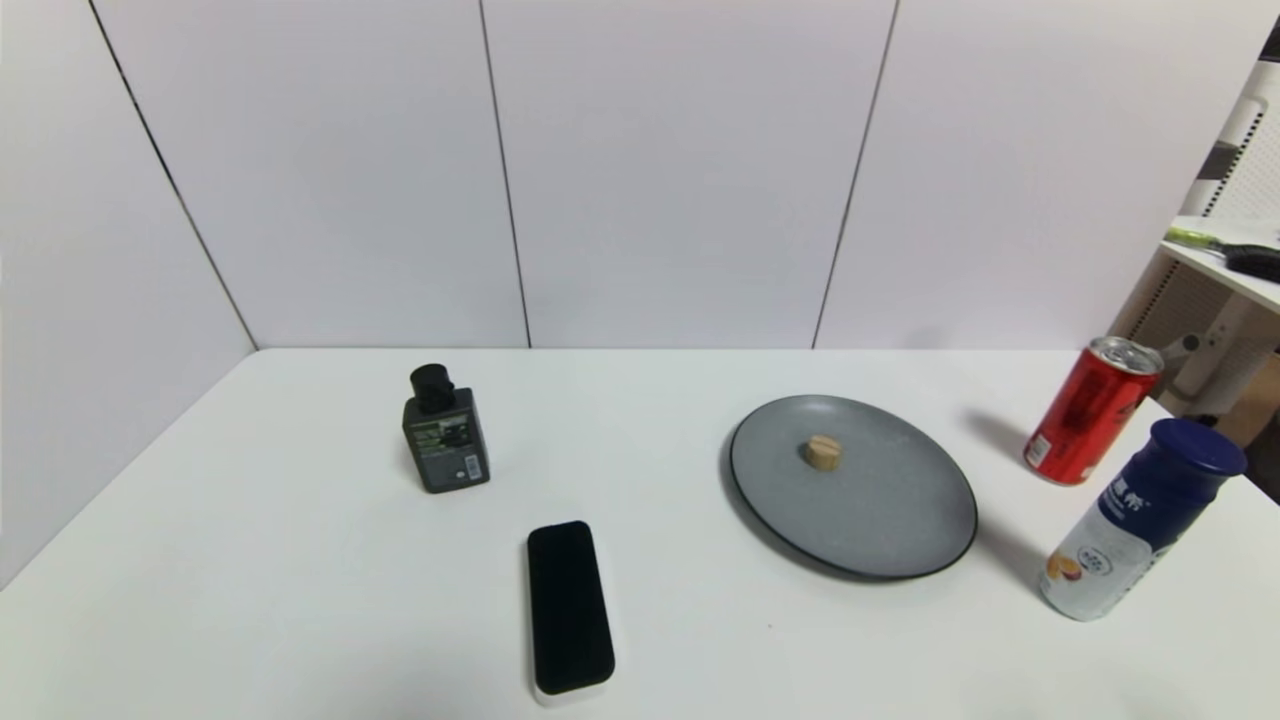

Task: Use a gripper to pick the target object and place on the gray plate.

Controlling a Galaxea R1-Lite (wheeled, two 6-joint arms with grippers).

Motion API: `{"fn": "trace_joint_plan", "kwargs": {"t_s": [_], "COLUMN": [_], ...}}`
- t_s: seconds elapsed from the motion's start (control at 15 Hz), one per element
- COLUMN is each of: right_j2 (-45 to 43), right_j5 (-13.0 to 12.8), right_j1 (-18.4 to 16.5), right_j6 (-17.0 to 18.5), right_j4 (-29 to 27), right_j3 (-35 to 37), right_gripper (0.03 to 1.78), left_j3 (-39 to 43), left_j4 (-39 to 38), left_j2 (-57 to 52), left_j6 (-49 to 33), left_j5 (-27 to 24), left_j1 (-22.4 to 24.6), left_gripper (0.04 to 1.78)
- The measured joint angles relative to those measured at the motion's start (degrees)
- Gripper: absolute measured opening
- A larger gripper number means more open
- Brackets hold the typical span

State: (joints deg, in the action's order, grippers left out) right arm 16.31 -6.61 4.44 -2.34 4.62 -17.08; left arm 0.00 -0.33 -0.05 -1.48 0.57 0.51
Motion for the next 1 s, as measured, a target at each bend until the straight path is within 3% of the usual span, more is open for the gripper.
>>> {"fn": "trace_joint_plan", "kwargs": {"t_s": [0.2, 0.53, 0.8, 1.0], "right_j2": [-3.34, -11.68, -15.63, -16.34], "right_j5": [0.22, 0.27, 6.06, 7.77], "right_j1": [-3.07, -4.55, -4.68, -4.71], "right_j6": [-1.21, -2.28, -1.82, -1.65], "right_j4": [1.05, 3.10, -3.24, -6.46], "right_j3": [4.88, 15.63, 16.98, 16.51], "right_gripper": [1.69, 1.69, 1.69, 1.69], "left_j3": [0.00, 0.00, 0.00, 0.00], "left_j4": [0.00, 0.00, 0.00, 0.02], "left_j2": [0.00, 0.00, 0.00, 0.00], "left_j6": [0.02, 0.02, 0.02, 0.00], "left_j5": [0.02, 0.02, 0.02, 0.02], "left_j1": [0.00, 0.00, 0.00, 0.00], "left_gripper": [1.69, 1.69, 1.69, 1.69]}}
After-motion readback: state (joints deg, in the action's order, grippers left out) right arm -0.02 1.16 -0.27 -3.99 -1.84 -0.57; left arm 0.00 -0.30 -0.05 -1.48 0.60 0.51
